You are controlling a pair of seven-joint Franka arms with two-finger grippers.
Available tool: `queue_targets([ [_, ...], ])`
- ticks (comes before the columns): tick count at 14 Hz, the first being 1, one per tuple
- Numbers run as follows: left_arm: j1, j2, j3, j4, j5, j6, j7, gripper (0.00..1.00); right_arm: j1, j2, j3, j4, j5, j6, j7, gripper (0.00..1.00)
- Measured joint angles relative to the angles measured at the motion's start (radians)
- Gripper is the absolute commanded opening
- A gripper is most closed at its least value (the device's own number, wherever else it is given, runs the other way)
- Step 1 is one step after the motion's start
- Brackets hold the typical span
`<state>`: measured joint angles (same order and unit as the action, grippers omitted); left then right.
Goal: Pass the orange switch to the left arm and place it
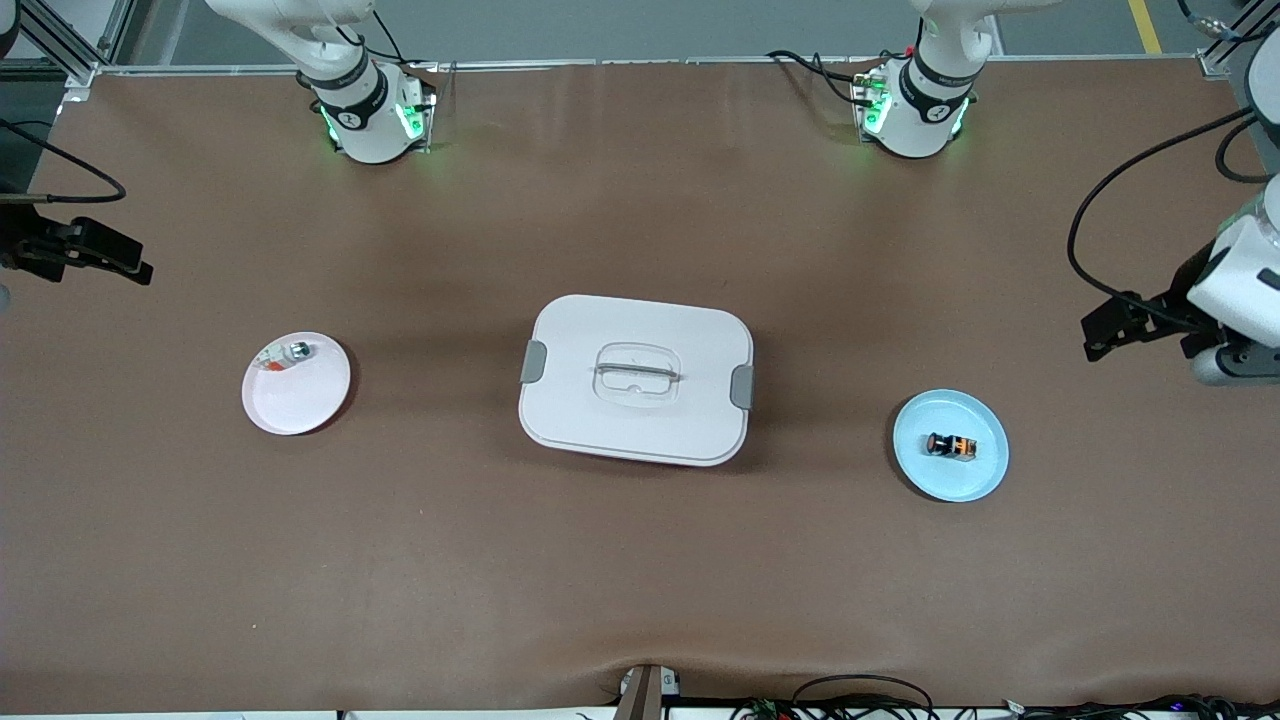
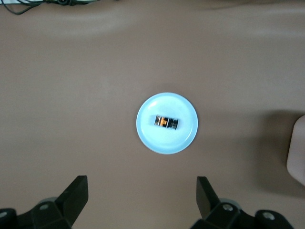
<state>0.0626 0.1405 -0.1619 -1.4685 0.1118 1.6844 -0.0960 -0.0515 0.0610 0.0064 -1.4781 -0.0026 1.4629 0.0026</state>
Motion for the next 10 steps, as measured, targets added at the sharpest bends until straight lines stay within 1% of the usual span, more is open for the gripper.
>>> queue_targets([
  [2,-0.031,-0.053,0.034,-0.065,0.0,-0.001,0.0,1.0,-0.007,-0.006,-0.001,-0.015,0.0,0.018,-0.005,1.0],
  [5,-0.048,-0.146,0.077,-0.145,-0.038,-0.018,0.002,1.0,-0.013,-0.049,-0.001,-0.089,0.0,0.077,-0.01,1.0],
  [7,-0.048,-0.196,0.09,-0.16,-0.05,-0.072,0.005,1.0,-0.014,-0.081,-0.001,-0.129,0.0,0.092,-0.01,1.0],
  [10,-0.048,-0.248,0.093,-0.165,-0.075,-0.132,0.005,1.0,-0.014,-0.104,-0.001,-0.149,0.0,0.095,-0.01,1.0],
])
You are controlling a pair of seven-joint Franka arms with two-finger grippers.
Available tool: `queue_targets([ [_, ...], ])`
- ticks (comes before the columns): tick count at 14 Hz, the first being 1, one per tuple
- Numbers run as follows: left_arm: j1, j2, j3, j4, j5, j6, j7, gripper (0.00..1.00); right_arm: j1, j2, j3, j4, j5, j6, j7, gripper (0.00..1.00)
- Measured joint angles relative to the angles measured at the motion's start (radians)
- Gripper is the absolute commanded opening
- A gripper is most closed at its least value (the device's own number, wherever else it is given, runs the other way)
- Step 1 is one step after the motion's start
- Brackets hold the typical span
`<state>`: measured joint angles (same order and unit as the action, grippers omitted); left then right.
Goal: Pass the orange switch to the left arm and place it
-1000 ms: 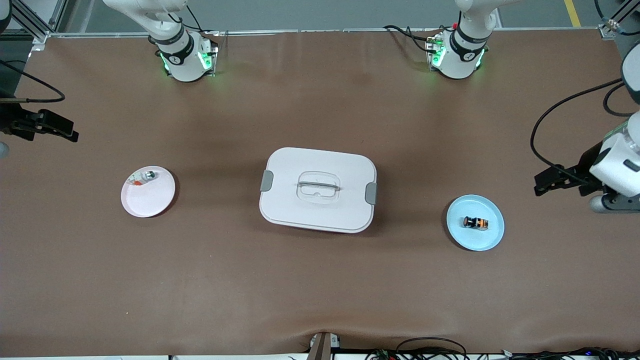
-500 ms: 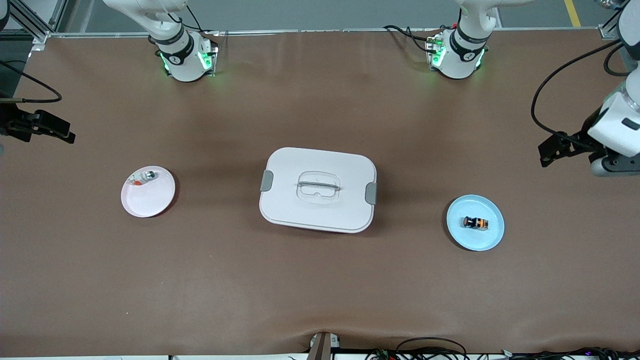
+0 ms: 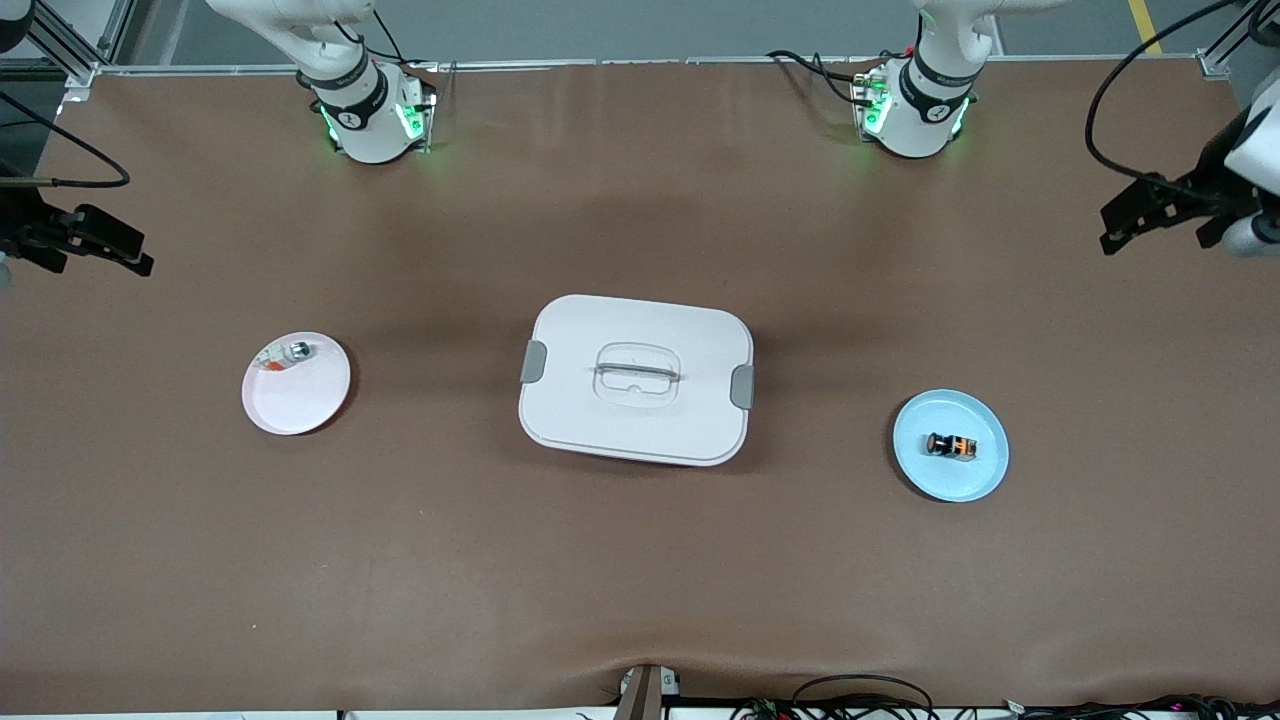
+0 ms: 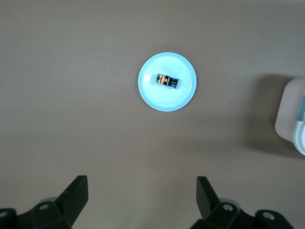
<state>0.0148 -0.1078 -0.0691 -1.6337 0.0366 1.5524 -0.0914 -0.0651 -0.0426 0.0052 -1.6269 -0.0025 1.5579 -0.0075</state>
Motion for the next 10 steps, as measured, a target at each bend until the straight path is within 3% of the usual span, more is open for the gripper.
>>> queue_targets([
  [10,-0.007,-0.019,-0.017,-0.016,-0.054,-0.029,0.0,1.0,0.0,-0.055,0.0,-0.081,0.0,0.056,0.0,1.0],
])
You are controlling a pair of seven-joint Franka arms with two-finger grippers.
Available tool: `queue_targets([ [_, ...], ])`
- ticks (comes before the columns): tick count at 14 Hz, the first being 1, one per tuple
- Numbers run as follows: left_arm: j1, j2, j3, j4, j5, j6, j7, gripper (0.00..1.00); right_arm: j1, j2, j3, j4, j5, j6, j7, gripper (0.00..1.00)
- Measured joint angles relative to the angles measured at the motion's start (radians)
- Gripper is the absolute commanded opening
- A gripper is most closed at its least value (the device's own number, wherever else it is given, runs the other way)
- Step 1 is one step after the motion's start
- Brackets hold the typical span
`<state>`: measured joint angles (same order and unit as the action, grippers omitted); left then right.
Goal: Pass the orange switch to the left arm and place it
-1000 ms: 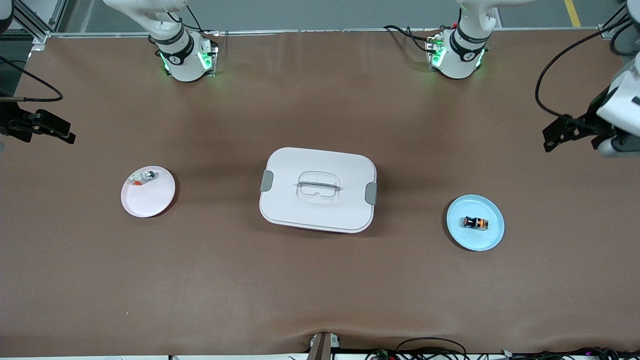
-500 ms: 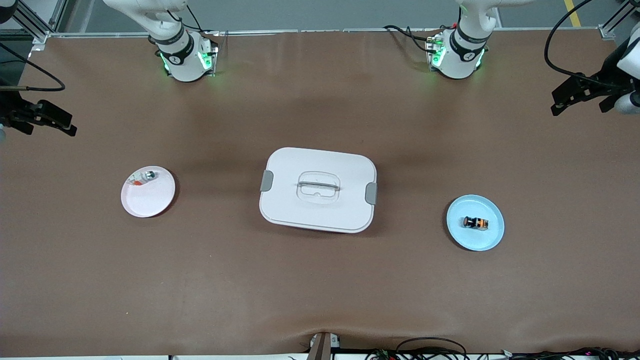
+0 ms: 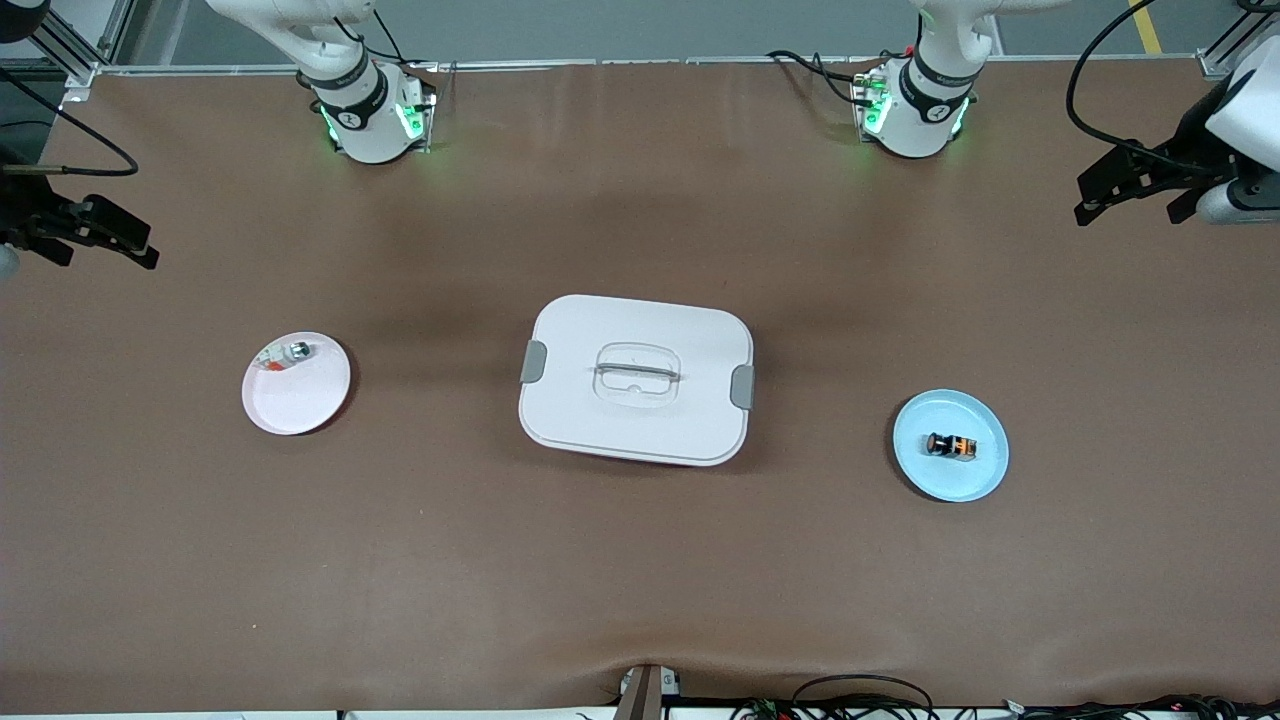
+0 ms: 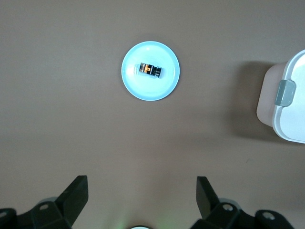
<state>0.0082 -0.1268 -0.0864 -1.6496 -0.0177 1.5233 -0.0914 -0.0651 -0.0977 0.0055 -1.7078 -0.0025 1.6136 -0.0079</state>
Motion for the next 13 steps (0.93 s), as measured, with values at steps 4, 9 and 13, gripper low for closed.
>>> queue_targets([
  [4,0.0,0.0,0.0,-0.002,0.001,-0.002,0.0,1.0,0.0,-0.004,0.0,0.002,0.0,0.011,0.0,1.0],
  [9,0.001,-0.011,0.0,-0.013,0.004,0.026,-0.004,1.0,0.0,-0.005,0.0,0.02,0.0,0.011,0.0,1.0],
  [13,0.001,-0.018,-0.003,-0.03,0.021,0.066,-0.004,1.0,0.0,-0.005,0.0,0.024,0.0,0.011,0.0,1.0],
])
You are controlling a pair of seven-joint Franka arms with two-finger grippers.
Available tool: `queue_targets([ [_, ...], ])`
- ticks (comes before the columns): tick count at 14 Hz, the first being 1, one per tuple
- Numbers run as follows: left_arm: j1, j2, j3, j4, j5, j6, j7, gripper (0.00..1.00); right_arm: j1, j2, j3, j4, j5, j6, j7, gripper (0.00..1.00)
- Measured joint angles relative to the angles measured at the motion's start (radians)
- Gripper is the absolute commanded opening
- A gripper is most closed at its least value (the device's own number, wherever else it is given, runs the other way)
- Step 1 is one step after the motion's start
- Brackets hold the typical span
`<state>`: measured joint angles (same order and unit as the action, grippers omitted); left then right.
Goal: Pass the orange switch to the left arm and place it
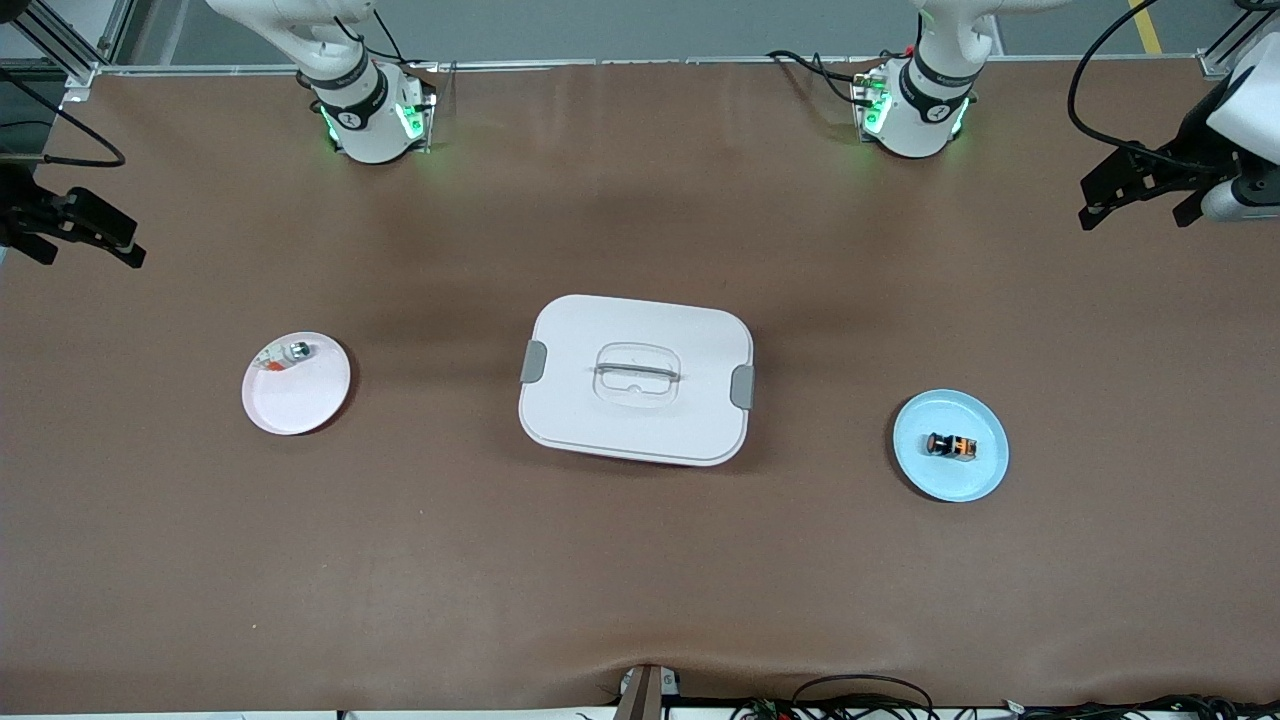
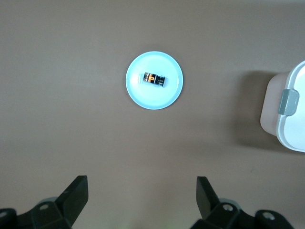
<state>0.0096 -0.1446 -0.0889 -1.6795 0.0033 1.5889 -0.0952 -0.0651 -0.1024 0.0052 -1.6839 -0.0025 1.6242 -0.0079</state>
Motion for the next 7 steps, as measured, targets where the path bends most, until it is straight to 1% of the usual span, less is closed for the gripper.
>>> queue_targets([
  [3,0.0,0.0,-0.004,-0.009,0.0,0.014,0.001,1.0,0.0,0.0,0.0,0.0,0.0,-0.012,0.0,1.0],
  [7,0.0,0.0,-0.008,-0.009,0.001,-0.003,0.001,1.0,0.0,0.0,0.0,0.0,0.0,-0.015,0.0,1.0],
])
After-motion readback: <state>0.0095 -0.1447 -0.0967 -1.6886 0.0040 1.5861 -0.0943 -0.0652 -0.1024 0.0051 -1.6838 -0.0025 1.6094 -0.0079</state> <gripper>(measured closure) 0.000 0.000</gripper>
